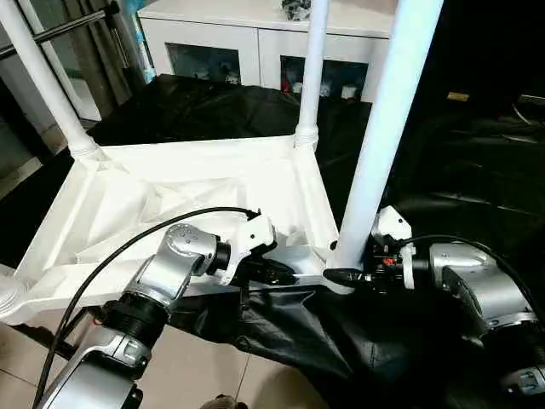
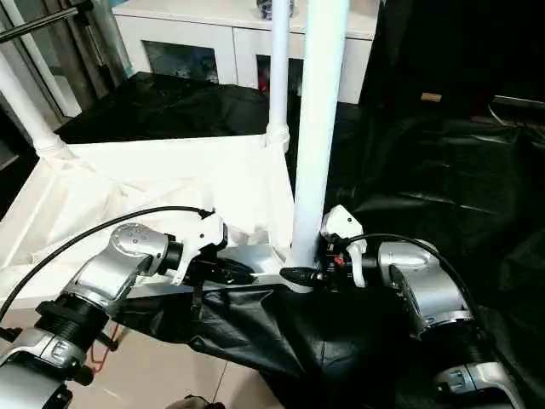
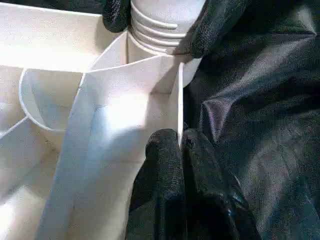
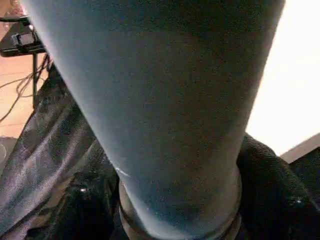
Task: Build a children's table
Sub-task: Rotate leg to tighten
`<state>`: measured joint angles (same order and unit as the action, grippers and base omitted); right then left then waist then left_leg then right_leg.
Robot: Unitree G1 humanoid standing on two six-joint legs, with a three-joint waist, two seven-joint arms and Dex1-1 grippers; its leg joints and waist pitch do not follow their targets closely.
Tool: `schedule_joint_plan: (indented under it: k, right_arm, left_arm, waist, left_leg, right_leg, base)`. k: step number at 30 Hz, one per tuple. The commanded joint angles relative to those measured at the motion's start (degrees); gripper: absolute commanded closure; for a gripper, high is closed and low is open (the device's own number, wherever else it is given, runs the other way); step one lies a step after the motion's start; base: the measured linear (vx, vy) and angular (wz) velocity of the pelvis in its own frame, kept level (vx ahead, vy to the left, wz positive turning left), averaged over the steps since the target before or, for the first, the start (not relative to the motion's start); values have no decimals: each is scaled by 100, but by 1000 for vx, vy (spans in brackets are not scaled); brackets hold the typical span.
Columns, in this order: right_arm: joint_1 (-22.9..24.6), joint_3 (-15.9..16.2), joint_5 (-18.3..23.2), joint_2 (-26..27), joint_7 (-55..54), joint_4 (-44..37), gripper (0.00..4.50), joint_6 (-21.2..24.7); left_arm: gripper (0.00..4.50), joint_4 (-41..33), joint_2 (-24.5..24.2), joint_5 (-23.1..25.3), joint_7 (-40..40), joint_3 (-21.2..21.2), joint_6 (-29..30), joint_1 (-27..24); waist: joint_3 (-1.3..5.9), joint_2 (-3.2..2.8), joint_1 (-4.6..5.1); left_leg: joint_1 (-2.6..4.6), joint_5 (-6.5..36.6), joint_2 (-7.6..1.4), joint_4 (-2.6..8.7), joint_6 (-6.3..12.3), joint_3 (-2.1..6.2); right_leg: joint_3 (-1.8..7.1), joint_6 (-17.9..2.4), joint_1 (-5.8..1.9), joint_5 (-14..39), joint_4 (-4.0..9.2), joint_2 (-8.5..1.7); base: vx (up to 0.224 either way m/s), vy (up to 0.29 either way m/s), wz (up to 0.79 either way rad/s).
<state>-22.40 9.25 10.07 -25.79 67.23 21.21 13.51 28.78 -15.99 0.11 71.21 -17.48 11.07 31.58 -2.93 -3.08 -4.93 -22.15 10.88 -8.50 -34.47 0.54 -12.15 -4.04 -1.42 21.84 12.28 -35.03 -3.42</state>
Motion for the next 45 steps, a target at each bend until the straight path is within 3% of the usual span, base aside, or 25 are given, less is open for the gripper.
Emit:
schedule_joint_plan:
  k: [1, 4, 6, 9, 11, 19, 20, 21, 24, 26, 29, 34, 38, 45]
  right_arm:
    - [57, 316, -80, 299, -113, -87, 172, 15]
    - [23, 199, -225, 549, -702, 157, 174, -125]
    - [-101, 20, -479, 965, -1795, 629, 175, -234]
    - [-149, -42, -554, 1108, -2171, 787, 176, -242]
    - [-343, -331, -524, 1651, -3247, 1203, 176, -14]
    - [-542, -410, -627, 2078, -3854, 1572, 176, -117]
    - [-560, -435, -623, 2115, -3848, 1601, 142, -158]
    - [-575, -489, -570, 2109, -3780, 1591, 107, -167]
    - [-604, -554, -454, 1950, -3509, 1520, 99, -193]
    - [-617, -519, -500, 1784, -3301, 1465, 64, -256]
    - [-602, -446, -507, 1613, -2997, 1370, 60, -284]
    - [-477, -306, -330, 1122, -2008, 964, 60, -291]
    - [-337, -225, -197, 712, -1172, 597, 60, -213]
    - [-131, 76, -97, 227, -286, 126, 60, 26]
  left_arm:
    - [450, -139, 244, -110, -260, -19, 43, 31]
    - [450, -7, 397, -75, -669, 107, 87, 96]
    - [450, 283, 674, 37, -1390, 270, 147, 281]
    - [450, 392, 775, 80, -1651, 322, 175, 354]
    - [450, 725, 1161, 200, -2439, 418, 220, 591]
    - [450, 806, 1436, 341, -2698, 270, 87, 627]
    - [450, 809, 1444, 369, -2671, 240, 47, 618]
    - [450, 788, 1430, 369, -2613, 227, 6, 598]
    - [450, 706, 1308, 334, -2344, 187, -85, 537]
    - [450, 701, 1216, 315, -2142, 151, -212, 515]
    - [450, 689, 1141, 291, -1991, 124, -238, 497]
    - [450, 557, 865, 251, -1358, -13, -415, 421]
    - [450, 417, 565, 145, -591, -142, -474, 371]
    - [450, 403, 302, 120, -98, -211, -553, 399]
  waist:
    - [337, 93, 27]
    - [335, 97, 45]
    - [323, 102, 91]
    - [319, 103, 179]
    - [326, 90, 203]
    - [339, 74, 210]
    - [338, 75, 211]
    - [337, 73, 212]
    - [332, 62, 220]
    - [335, 64, 223]
    - [358, 78, 209]
    - [373, 67, 124]
    - [376, 57, 111]
    - [352, 44, 70]
  left_leg:
    - [134, 965, -583, 387, 381, 305]
    - [154, 1115, -580, 401, 277, 314]
    - [164, 1191, -572, 415, 177, 319]
    - [175, 1347, -564, 438, 47, 342]
    - [171, 1259, -555, 428, 105, 324]
    - [143, 1135, -548, 417, 223, 324]
    - [145, 1160, -549, 421, 226, 328]
    - [147, 1199, -552, 423, 223, 329]
    - [160, 1321, -571, 444, 176, 341]
    - [155, 1339, -570, 449, 167, 341]
    - [122, 1032, -552, 404, 325, 317]
    - [106, 777, -577, 376, 539, 303]
    - [101, 793, -592, 379, 576, 306]
    - [128, 970, -598, 391, 478, 306]
  right_leg:
    - [352, -1257, -190, 1131, 479, -658]
    - [357, -1197, -189, 1397, 503, -661]
    - [365, -1220, -162, 1450, 515, -666]
    - [364, -1201, -170, 1537, 531, -665]
    - [385, -1232, -166, 1314, 527, -663]
    - [376, -1225, -206, 1091, 521, -676]
    - [374, -1220, -208, 1122, 521, -672]
    - [375, -1204, -206, 1186, 526, -673]
    - [376, -1186, -197, 1283, 532, -672]
    - [379, -1196, -199, 1232, 525, -668]
    - [377, -1293, -231, 751, 480, -679]
    - [356, -1298, -239, 524, 440, -658]
    - [338, -1389, -235, 398, 411, -655]
    - [345, -1356, -220, 796, 454, -657]
  base:
    - [0, 0, 0]
    - [0, 0, 0]
    - [0, 0, 0]
    - [0, 0, 0]
    - [0, 0, 0]
    - [0, 0, 0]
    - [0, 0, 0]
    - [0, 0, 0]
    - [0, 0, 0]
    - [0, 0, 0]
    - [0, 0, 0]
    - [0, 0, 0]
    - [0, 0, 0]
    - [0, 0, 0]
